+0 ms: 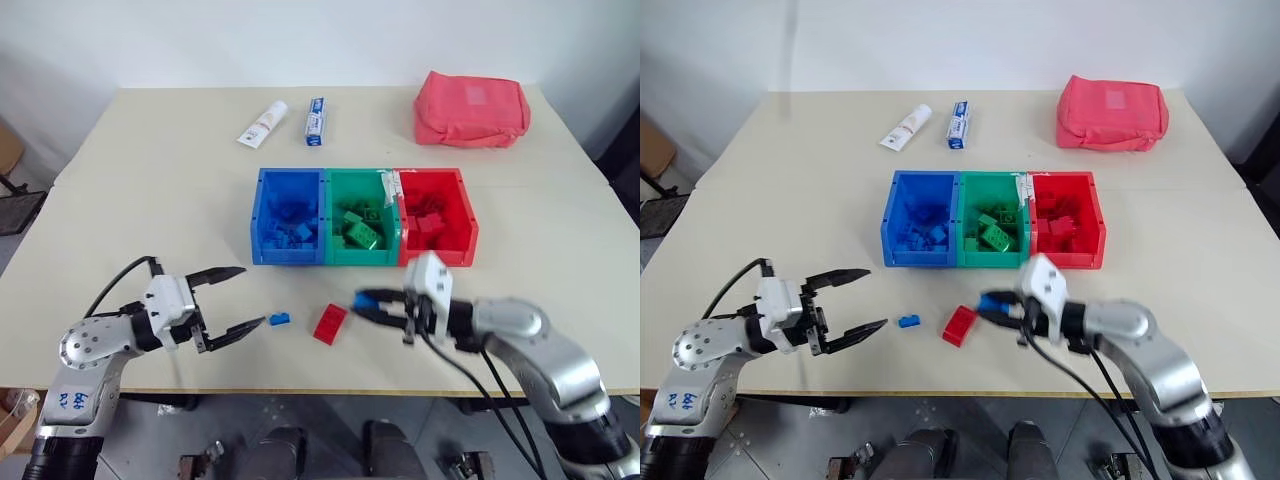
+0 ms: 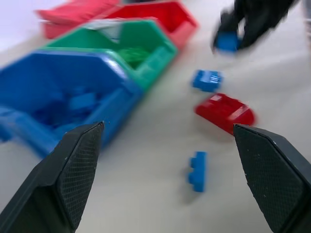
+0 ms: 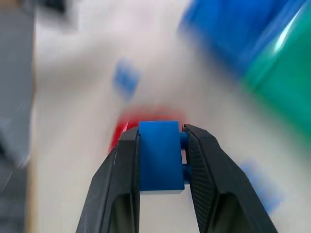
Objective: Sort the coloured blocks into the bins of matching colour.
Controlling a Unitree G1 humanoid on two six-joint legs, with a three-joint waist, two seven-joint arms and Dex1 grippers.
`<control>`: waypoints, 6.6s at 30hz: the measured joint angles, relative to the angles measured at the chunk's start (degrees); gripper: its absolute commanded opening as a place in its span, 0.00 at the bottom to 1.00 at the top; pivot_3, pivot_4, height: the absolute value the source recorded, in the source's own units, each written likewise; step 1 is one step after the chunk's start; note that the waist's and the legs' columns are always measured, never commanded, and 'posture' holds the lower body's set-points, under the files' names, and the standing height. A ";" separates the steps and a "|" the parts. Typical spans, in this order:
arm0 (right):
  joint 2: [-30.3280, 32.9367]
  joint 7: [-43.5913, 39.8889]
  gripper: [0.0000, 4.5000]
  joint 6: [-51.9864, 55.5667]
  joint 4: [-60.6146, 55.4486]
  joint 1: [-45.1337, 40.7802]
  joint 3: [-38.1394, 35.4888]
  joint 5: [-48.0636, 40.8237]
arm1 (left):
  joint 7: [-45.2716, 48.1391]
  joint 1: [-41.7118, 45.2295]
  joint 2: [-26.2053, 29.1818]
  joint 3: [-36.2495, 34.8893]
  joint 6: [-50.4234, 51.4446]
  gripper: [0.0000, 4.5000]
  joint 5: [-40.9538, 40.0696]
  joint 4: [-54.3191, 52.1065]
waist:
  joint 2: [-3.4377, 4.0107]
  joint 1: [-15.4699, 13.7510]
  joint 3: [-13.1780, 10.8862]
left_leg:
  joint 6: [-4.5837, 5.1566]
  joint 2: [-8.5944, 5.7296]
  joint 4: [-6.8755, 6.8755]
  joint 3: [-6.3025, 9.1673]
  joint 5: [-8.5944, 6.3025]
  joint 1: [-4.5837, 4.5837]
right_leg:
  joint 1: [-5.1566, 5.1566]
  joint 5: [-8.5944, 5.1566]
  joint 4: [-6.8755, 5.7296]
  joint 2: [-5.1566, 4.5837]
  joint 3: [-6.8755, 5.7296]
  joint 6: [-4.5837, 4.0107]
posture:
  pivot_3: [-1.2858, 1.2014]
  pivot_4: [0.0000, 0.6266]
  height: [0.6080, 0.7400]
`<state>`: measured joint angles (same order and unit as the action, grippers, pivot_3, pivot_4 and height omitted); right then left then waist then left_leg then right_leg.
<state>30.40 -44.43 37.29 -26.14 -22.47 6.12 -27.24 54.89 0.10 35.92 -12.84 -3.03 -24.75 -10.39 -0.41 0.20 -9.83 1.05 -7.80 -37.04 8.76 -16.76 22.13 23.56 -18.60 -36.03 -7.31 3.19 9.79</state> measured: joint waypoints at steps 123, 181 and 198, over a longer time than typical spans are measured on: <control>13.59 -21.98 0.99 -25.26 15.12 10.18 -12.31 4.76 | 5.91 9.28 0.43 5.59 5.38 1.00 -1.54 6.89 | 0.07 0.77 -0.03 | -0.30 0.83 -0.10 -0.56 -0.26 -0.06 | 0.20 0.33 0.00 0.42 -1.23 -0.79 | 0.52 0.24 1.00; -20.86 3.79 0.39 -9.09 44.97 -32.51 7.29 18.99 | -2.49 -0.69 -3.79 0.30 2.55 1.00 -1.99 4.46 | 0.07 1.59 -0.03 | -0.74 1.49 -0.07 -0.97 -0.40 0.05 | 0.93 0.51 -0.85 0.85 -1.31 -1.39 | 0.52 0.24 1.00; 2.94 -24.38 0.99 -26.22 20.67 -3.52 -5.43 4.42 | 2.26 2.38 0.67 -0.26 4.17 1.00 -2.16 7.23 | 0.05 0.88 -0.02 | -0.66 1.61 -0.10 -1.30 -0.48 0.05 | 0.88 0.52 -0.41 0.83 -1.27 -1.37 | 0.52 0.24 1.00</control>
<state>33.34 -68.81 11.07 -5.47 -25.99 0.69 -22.82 57.14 2.48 36.59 -13.10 1.14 -26.91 -3.16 -0.36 1.08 -9.85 0.39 -6.19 -37.14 7.46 -17.24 22.18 24.44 -18.07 -36.45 -6.48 1.93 8.43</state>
